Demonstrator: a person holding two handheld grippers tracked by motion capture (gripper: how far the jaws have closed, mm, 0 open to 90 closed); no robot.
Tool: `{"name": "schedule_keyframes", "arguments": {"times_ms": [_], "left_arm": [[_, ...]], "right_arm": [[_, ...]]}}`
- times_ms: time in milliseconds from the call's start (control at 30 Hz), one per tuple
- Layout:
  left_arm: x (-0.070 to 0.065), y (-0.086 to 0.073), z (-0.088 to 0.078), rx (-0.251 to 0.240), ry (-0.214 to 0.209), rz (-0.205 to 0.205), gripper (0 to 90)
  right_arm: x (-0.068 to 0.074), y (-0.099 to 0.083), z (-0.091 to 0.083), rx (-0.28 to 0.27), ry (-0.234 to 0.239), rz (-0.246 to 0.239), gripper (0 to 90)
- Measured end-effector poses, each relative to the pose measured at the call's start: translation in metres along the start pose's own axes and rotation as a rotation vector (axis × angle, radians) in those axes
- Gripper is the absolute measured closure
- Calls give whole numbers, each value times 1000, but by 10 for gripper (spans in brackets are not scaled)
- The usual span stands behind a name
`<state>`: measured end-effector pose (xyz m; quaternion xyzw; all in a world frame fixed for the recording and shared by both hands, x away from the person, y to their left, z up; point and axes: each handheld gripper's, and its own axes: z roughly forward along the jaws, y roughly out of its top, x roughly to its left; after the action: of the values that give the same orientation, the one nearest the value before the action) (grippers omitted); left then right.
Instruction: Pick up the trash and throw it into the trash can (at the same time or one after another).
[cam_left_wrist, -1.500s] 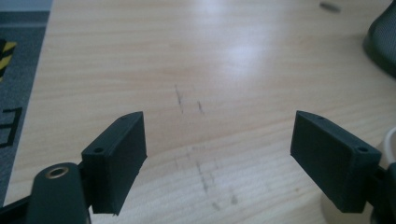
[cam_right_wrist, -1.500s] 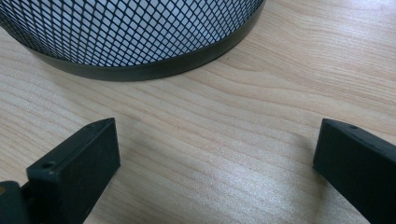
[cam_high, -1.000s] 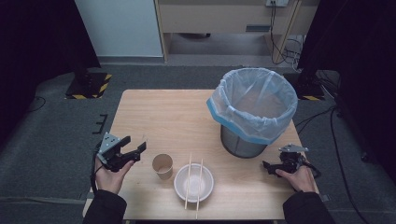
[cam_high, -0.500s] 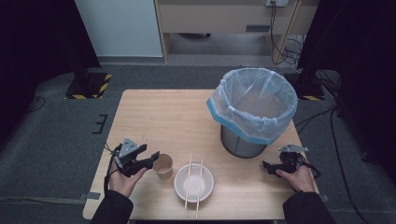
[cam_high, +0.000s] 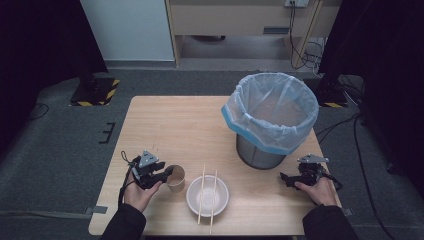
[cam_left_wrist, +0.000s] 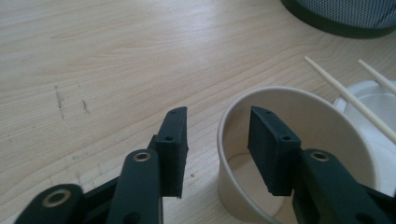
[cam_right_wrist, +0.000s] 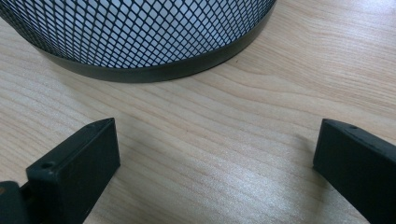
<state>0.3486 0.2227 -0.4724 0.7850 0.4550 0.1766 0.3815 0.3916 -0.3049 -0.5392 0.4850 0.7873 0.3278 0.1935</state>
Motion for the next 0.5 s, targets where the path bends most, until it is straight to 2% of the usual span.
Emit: {"name": "schedule_keyframes", "arguments": {"times_ms": [400, 500], "left_arm": [[2, 0, 1, 48, -2, -15, 800], [2, 1, 0, 47, -7, -30, 813]], "right_arm": [[1, 0, 0, 1, -1, 3, 7], [1, 0, 0, 1, -1, 2, 8]]}}
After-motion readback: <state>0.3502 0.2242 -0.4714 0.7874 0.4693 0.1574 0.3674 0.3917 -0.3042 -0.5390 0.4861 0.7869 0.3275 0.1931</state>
